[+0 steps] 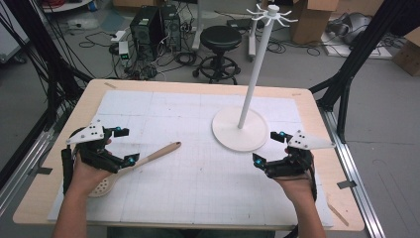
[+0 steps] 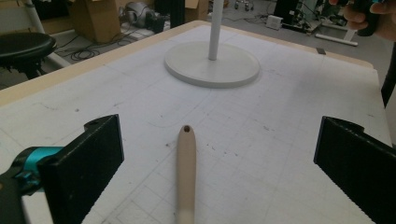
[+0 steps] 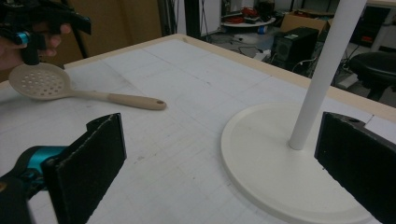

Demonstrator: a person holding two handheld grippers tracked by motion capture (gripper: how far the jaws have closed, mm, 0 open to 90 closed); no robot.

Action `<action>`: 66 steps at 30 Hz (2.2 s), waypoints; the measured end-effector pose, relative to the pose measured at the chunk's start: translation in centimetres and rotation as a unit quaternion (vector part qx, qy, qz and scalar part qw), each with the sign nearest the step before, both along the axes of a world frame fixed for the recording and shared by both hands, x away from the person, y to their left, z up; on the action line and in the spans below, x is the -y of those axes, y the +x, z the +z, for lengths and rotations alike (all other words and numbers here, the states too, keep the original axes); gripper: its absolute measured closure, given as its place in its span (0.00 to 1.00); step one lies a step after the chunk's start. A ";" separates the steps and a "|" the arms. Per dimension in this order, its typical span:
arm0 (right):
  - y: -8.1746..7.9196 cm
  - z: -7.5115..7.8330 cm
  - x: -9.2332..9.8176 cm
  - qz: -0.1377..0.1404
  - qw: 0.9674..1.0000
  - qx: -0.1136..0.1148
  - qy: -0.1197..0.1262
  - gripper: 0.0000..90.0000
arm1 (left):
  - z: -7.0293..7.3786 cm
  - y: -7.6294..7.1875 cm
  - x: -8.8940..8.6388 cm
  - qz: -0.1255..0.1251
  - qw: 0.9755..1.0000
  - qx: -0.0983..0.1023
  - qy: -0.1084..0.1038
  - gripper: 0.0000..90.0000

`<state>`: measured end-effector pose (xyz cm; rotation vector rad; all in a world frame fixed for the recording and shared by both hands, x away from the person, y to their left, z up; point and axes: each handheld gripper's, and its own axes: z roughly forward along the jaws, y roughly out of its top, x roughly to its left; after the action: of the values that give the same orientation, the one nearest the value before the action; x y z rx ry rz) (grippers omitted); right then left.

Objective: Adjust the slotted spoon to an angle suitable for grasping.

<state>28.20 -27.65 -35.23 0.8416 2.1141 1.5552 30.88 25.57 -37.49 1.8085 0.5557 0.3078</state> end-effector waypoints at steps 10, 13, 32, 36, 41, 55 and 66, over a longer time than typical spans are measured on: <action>0.0 -0.2 0.0 -0.001 1.000 -0.002 -0.011 0.01 | 0.0 -0.1 0.4 -0.009 1.000 0.001 0.000 0.02; 0.0 -0.1 -0.3 0.001 1.000 -0.002 -0.010 0.01 | -0.1 -0.2 0.6 -0.014 1.000 -0.003 0.006 0.02; 0.0 -0.3 0.0 0.000 1.000 -0.006 -0.010 0.01 | 0.2 0.2 0.9 -0.007 1.000 -0.009 0.027 0.02; 0.1 -0.3 0.2 -0.001 1.000 -0.007 -0.007 0.01 | -0.1 1.0 1.7 0.002 0.998 -0.023 0.059 0.02; 0.2 -0.4 0.2 0.000 1.000 -0.006 -0.007 0.01 | -0.7 2.2 2.8 0.012 0.994 -0.051 0.092 0.02; 0.4 -0.8 0.0 0.002 1.000 -0.014 -0.012 0.01 | -3.6 4.7 4.8 0.018 0.969 -0.128 0.210 0.04; 0.5 -1.0 -0.5 0.009 1.000 -0.016 -0.020 0.01 | -4.7 5.8 6.3 -0.005 0.944 -0.157 0.290 0.26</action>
<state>28.67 -27.11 -36.27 0.8422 2.1741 1.5134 36.63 19.26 -42.18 2.4574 0.7290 0.1825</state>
